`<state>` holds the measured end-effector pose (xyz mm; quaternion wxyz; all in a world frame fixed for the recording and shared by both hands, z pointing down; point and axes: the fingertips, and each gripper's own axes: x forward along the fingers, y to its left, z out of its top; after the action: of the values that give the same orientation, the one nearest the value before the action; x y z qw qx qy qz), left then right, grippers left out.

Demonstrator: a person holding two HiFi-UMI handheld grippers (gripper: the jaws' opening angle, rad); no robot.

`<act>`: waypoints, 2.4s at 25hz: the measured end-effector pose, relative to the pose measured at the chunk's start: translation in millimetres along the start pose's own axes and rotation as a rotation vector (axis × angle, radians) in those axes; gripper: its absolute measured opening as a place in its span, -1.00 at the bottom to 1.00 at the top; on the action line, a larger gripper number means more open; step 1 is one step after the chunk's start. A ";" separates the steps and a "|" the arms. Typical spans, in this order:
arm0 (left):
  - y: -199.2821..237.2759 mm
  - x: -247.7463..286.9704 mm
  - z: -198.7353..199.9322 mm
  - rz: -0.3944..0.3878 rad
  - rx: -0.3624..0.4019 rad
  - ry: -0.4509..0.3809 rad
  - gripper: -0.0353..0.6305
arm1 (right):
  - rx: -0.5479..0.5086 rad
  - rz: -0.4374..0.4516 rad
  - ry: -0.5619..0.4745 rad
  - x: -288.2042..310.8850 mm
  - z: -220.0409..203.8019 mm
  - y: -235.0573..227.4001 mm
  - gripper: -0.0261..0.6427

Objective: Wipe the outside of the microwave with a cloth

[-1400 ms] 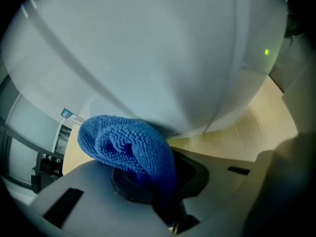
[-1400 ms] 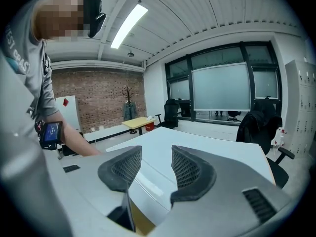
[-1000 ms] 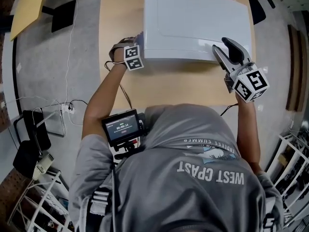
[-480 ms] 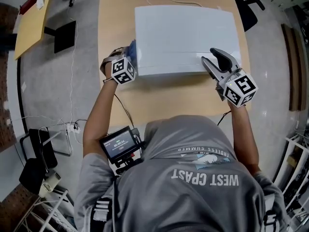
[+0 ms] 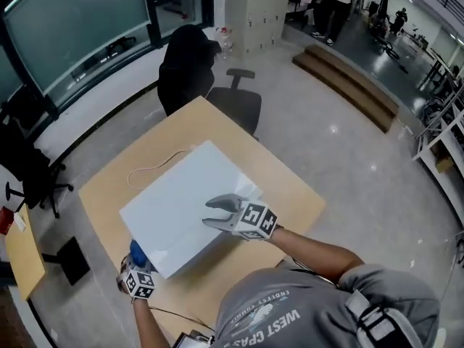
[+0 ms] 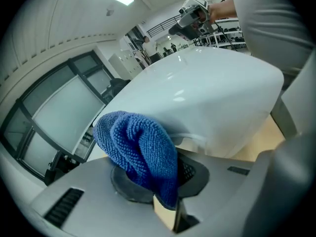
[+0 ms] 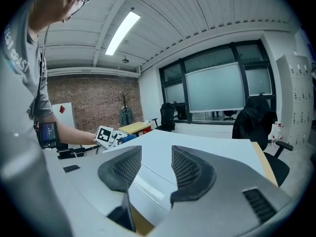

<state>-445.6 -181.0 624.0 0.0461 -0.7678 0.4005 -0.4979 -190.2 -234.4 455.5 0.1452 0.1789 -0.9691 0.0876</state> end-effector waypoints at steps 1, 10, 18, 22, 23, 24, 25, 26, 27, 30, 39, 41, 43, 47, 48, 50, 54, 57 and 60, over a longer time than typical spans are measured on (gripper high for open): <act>1.0 -3.6 12.8 0.008 -0.005 -0.010 -0.70 | -0.001 -0.007 -0.003 -12.0 2.5 -5.2 -0.33; 24.8 -35.4 42.4 0.047 -0.178 -0.113 -0.70 | 0.013 -0.034 -0.002 -44.7 4.4 -15.5 -0.33; 49.6 -95.6 100.6 0.097 -0.488 -0.376 -0.70 | 0.025 -0.016 -0.035 -67.4 14.6 -17.7 -0.33; 65.1 -123.6 165.9 0.129 -0.510 -0.548 -0.70 | 0.017 -0.014 -0.085 -86.8 28.8 -30.6 -0.33; 65.2 -128.2 175.6 0.134 -0.525 -0.581 -0.70 | 0.014 -0.007 -0.100 -86.9 30.0 -32.5 -0.34; 63.8 -133.9 184.2 0.137 -0.545 -0.610 -0.70 | 0.012 0.006 -0.116 -85.4 31.3 -33.1 -0.36; 62.0 -141.6 193.4 0.140 -0.561 -0.637 -0.70 | 0.010 0.023 -0.132 -83.4 33.9 -32.7 -0.39; 60.5 -150.3 204.2 0.142 -0.570 -0.664 -0.70 | 0.009 0.043 -0.146 -81.7 38.0 -32.1 -0.44; 59.5 -158.8 215.9 0.142 -0.578 -0.693 -0.70 | 0.009 0.063 -0.160 -80.4 43.2 -31.7 -0.52; 60.3 -181.3 243.3 0.126 -0.644 -0.812 -0.70 | 0.004 0.105 -0.194 -74.5 59.0 -31.2 -0.69; 10.5 -198.5 312.7 0.045 -0.537 -1.018 -0.70 | -0.075 0.235 -0.268 -76.9 83.8 -10.4 -0.72; -8.8 -193.1 338.8 0.023 -0.524 -1.042 -0.70 | -0.087 0.268 -0.286 -92.5 83.4 -7.9 -0.72; -23.8 -186.8 361.8 0.013 -0.528 -1.050 -0.70 | -0.097 0.296 -0.288 -111.4 81.3 -6.2 -0.72; -21.9 -187.3 382.2 -0.004 -0.531 -1.073 -0.70 | -0.115 0.324 -0.297 -122.2 92.1 -0.9 -0.72; -20.1 -187.4 383.7 -0.007 -0.524 -1.075 -0.70 | -0.118 0.326 -0.305 -120.8 94.7 -0.2 -0.72; -20.9 -187.7 384.0 -0.010 -0.519 -1.076 -0.70 | -0.118 0.334 -0.310 -117.7 94.9 3.1 -0.72; -24.2 -188.1 381.7 -0.004 -0.520 -1.070 -0.70 | -0.120 0.348 -0.298 -113.0 91.3 7.5 -0.72; -23.1 -188.8 382.0 -0.001 -0.520 -1.074 -0.70 | -0.133 0.351 -0.297 -111.6 92.2 8.3 -0.72; -23.8 -189.2 381.6 0.000 -0.519 -1.076 -0.70 | -0.146 0.353 -0.291 -111.6 89.4 9.9 -0.72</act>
<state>-160.8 -165.1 306.8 0.0533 -0.8983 0.4297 0.0750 -116.5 -209.3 335.1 -0.0011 0.0063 -0.9999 0.0145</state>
